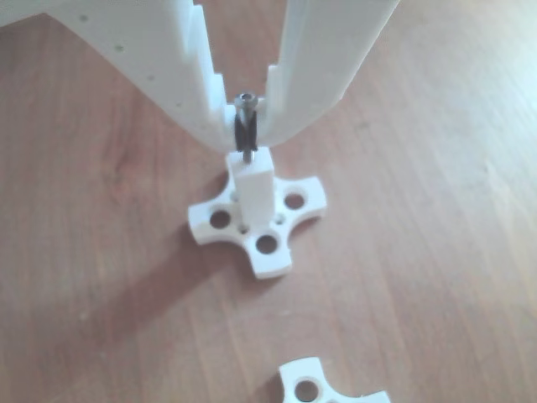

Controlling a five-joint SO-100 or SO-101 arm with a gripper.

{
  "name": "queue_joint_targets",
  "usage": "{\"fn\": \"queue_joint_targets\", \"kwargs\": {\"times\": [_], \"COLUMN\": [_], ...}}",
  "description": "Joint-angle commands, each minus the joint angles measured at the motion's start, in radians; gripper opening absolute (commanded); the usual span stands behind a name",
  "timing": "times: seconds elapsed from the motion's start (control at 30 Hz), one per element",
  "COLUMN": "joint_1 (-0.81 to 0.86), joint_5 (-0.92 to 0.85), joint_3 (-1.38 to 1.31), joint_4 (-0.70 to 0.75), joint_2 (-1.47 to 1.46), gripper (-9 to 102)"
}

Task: Grab the screw and set it in the hole.

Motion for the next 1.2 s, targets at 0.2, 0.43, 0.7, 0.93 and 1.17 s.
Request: {"fn": "queue_joint_targets", "kwargs": {"times": [0.2,0.43,0.7,0.93,1.17], "joint_1": [-0.003,0.008,0.017,0.017,0.017], "joint_5": [-0.003,-0.003,-0.008,-0.008,-0.008], "joint_3": [-0.052,-0.055,-0.057,-0.061,-0.071], "joint_4": [-0.012,-0.014,-0.011,-0.002,0.002], "joint_2": [0.005,0.006,0.015,0.025,0.025], "gripper": [-4,-4,-4,-4,-4]}}
